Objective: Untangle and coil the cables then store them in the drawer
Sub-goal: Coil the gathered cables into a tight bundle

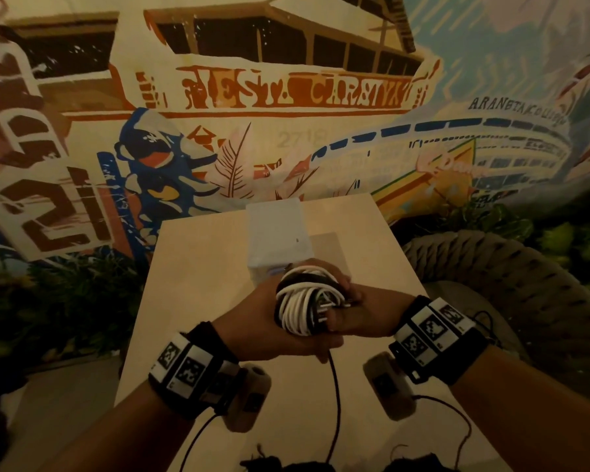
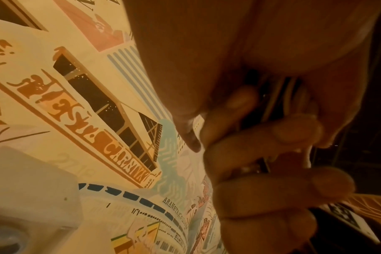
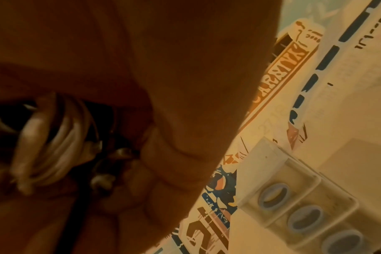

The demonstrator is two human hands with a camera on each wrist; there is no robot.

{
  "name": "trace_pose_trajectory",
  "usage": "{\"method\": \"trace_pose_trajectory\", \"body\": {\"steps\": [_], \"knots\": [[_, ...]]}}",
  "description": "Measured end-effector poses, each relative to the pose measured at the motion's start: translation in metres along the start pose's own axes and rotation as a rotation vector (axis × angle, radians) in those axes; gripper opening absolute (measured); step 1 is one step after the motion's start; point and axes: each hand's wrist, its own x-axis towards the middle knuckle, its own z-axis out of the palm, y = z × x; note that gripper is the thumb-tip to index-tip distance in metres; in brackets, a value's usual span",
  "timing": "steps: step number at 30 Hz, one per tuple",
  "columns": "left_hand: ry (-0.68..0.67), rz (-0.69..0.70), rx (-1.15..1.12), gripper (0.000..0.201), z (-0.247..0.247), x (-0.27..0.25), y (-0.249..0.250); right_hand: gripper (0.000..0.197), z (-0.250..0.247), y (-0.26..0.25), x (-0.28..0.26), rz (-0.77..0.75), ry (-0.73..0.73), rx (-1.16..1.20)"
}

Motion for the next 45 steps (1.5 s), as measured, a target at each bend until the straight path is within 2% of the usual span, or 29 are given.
{"method": "trace_pose_trajectory", "body": {"steps": [2,4,5,8,12,14,15,17,21,23,24,29,33,36,38,42,45], "knots": [[0.022,0.021,0.02,0.049,0.001,0.001,0.001,0.032,-0.001,0.009,0.002,0.011,0.011,0.049],[0.041,0.052,0.029,0.036,0.003,0.002,0.003,0.042,0.001,0.016,0.006,0.021,-0.004,0.094],[0.053,0.067,0.034,0.031,0.004,0.002,0.003,0.039,0.002,0.019,0.007,0.022,-0.027,0.125],[0.085,0.079,0.039,0.026,0.003,0.002,-0.003,0.054,0.0,0.023,0.005,0.096,-0.059,0.079],[0.13,0.063,0.064,0.024,-0.004,0.0,-0.013,0.043,-0.008,0.025,-0.002,0.318,-0.057,-0.113],[0.165,0.056,0.119,0.026,-0.01,0.001,-0.016,0.029,-0.01,0.03,-0.006,0.398,-0.073,-0.239],[0.179,0.044,0.137,0.027,-0.015,0.0,-0.017,0.023,-0.012,0.035,-0.009,0.413,-0.048,-0.281],[0.183,-0.002,0.179,0.026,-0.023,-0.002,-0.019,0.029,-0.016,0.044,-0.014,0.429,0.068,-0.236],[0.065,-0.087,0.373,0.032,-0.029,-0.006,-0.022,0.03,-0.019,0.049,-0.018,0.404,0.257,-0.137],[0.009,-0.111,0.447,0.018,-0.025,-0.004,-0.024,0.036,-0.017,0.047,-0.014,0.394,0.286,-0.096],[-0.018,-0.126,0.492,0.017,-0.023,-0.003,-0.026,0.042,-0.016,0.046,-0.013,0.394,0.299,-0.057],[-0.14,-0.162,0.834,0.027,-0.017,-0.005,-0.04,0.072,-0.011,0.045,-0.007,0.423,0.313,0.14],[-0.189,-0.187,0.948,0.026,-0.01,-0.005,-0.052,0.089,-0.011,0.046,-0.003,0.455,0.324,0.101],[-0.26,-0.246,0.976,0.043,-0.007,-0.005,-0.059,0.093,-0.009,0.048,-0.001,0.484,0.271,-0.014],[-0.311,-0.267,0.976,0.055,-0.006,-0.006,-0.063,0.086,-0.009,0.047,0.001,0.492,0.237,-0.13],[-0.328,-0.261,1.051,0.029,-0.001,-0.004,-0.066,0.046,-0.01,0.031,0.005,0.533,0.118,-0.534],[-0.304,-0.278,1.118,0.027,0.004,0.002,-0.064,0.036,-0.011,0.022,0.012,0.564,0.125,-0.676]]}}
